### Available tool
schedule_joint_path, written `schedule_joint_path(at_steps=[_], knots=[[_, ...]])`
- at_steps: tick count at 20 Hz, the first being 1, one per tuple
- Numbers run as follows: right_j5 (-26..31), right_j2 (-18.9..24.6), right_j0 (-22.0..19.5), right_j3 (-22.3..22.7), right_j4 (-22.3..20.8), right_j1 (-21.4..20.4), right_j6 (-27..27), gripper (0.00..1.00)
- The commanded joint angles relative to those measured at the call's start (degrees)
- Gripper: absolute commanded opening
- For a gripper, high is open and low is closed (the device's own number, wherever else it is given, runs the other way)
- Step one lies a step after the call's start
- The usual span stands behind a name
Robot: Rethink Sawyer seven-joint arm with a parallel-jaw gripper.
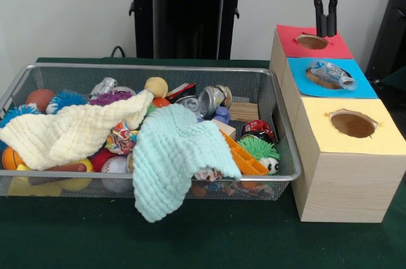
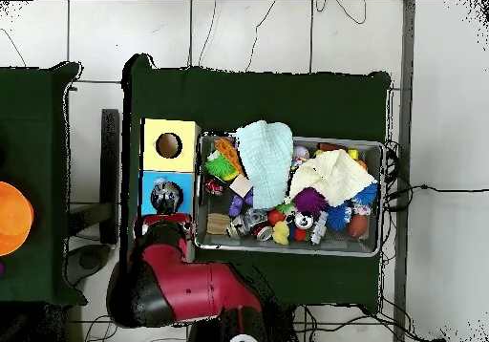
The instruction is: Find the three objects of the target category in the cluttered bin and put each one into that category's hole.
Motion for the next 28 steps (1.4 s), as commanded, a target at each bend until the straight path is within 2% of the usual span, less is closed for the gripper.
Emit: schedule_joint_path(at_steps=[1,6,8,12,24,28], knots=[[3.8,2.3,0.8,0.5,2.7,1.6,11.1,0.00],[-3.5,0.2,3.1,-1.6,2.6,7.5,11.4,0.00],[-7.8,-2.6,5.2,-3.2,2.8,11.0,10.7,0.00],[-13.4,-4.3,5.7,-4.3,1.9,15.3,10.8,0.00],[-21.8,-4.8,5.1,-7.4,1.9,20.9,9.4,0.00],[-20.1,-4.2,4.6,-7.2,1.8,19.9,9.2,0.00]])
